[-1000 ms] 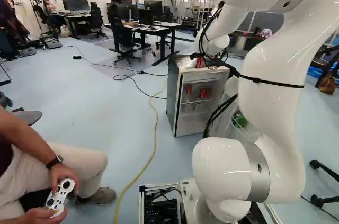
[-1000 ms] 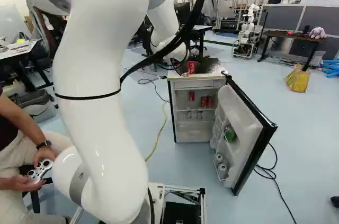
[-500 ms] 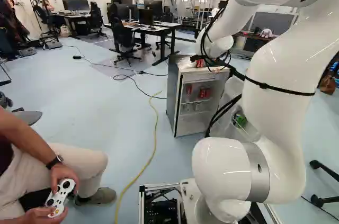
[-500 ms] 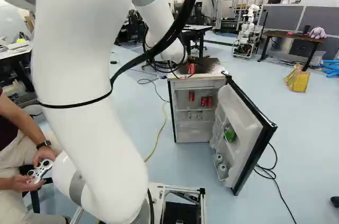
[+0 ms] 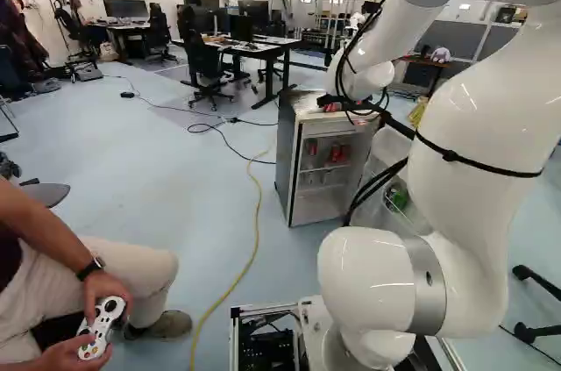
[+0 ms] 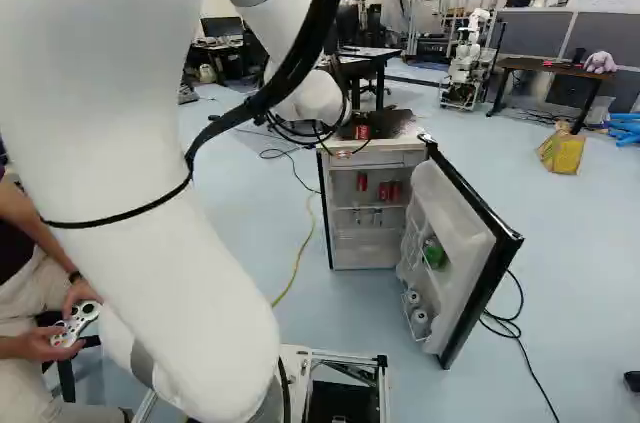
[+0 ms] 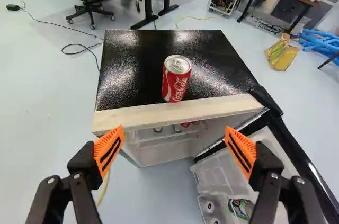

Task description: Grab a drink from the fridge

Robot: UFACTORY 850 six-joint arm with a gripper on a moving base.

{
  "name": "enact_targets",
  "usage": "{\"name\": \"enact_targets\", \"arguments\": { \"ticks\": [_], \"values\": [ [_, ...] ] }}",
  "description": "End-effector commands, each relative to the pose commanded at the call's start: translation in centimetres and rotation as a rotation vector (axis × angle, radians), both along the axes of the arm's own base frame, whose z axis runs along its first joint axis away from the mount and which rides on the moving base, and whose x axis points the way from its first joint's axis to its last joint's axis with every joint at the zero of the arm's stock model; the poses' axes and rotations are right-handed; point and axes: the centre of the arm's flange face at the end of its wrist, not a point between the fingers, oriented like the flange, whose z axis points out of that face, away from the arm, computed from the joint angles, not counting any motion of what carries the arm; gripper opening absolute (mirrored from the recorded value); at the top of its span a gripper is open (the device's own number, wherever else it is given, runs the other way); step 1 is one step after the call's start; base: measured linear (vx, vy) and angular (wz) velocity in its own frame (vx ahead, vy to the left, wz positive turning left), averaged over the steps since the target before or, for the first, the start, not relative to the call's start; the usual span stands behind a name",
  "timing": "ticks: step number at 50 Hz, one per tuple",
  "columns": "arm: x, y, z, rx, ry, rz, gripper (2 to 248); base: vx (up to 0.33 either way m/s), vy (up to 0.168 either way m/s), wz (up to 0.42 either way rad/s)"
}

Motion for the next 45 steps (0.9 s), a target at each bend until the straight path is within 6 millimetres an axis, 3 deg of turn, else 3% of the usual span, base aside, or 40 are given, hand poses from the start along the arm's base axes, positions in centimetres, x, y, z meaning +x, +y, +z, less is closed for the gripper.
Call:
{"name": "enact_targets", "arguments": {
  "ticks": [14,45],
  "values": [
    [-1.8,-1.7,0.1,0.000,-0.001,-0.043,247,0.000,0.000,0.000],
    [-6.1,-5.7,2.7,0.001,0.017,-0.170,247,0.000,0.000,0.000]
  ]
}}
